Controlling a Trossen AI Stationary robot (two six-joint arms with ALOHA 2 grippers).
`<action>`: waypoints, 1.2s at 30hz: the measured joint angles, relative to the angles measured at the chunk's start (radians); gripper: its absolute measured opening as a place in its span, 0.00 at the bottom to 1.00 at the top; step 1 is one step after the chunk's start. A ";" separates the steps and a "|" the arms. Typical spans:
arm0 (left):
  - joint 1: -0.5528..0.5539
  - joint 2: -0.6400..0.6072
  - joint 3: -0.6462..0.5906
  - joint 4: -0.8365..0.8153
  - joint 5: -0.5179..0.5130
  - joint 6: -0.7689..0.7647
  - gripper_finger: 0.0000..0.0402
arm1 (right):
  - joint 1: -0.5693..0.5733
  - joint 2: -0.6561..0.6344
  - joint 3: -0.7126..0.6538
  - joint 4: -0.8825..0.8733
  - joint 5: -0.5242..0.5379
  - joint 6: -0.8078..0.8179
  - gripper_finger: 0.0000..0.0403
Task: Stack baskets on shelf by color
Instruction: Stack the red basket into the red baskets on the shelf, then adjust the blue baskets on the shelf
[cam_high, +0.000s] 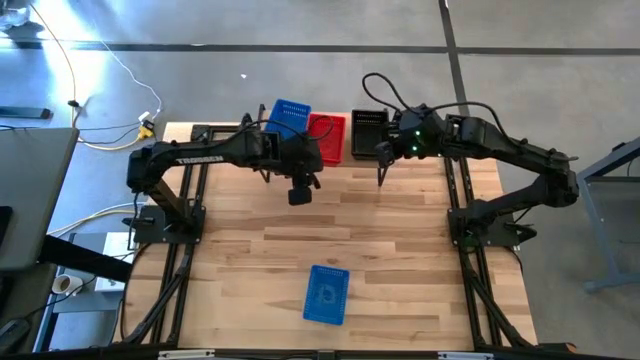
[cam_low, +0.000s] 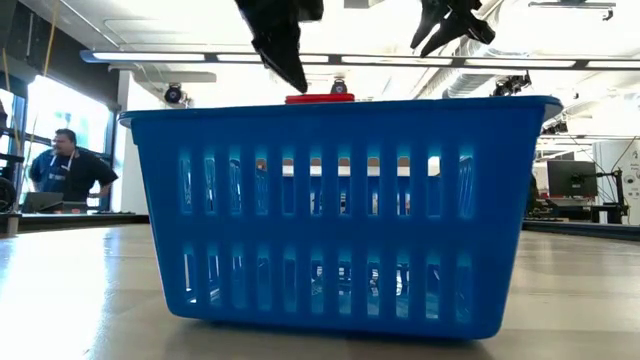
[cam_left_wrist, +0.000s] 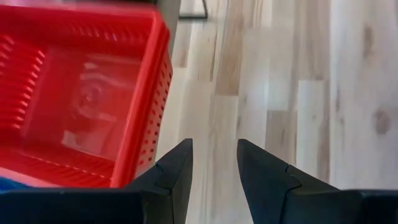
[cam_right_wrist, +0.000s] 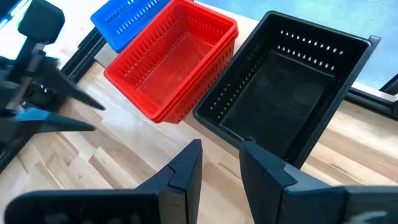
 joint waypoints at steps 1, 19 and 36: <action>0.006 0.009 0.000 -0.005 0.000 0.000 0.29 | 0.000 0.001 0.000 0.000 0.000 -0.004 0.23; 0.050 0.078 0.000 0.121 -0.037 0.035 0.29 | 0.001 0.000 0.000 -0.013 0.001 -0.004 0.23; 0.069 0.107 0.000 0.165 -0.038 0.056 0.29 | 0.001 0.000 0.000 -0.014 0.002 -0.001 0.23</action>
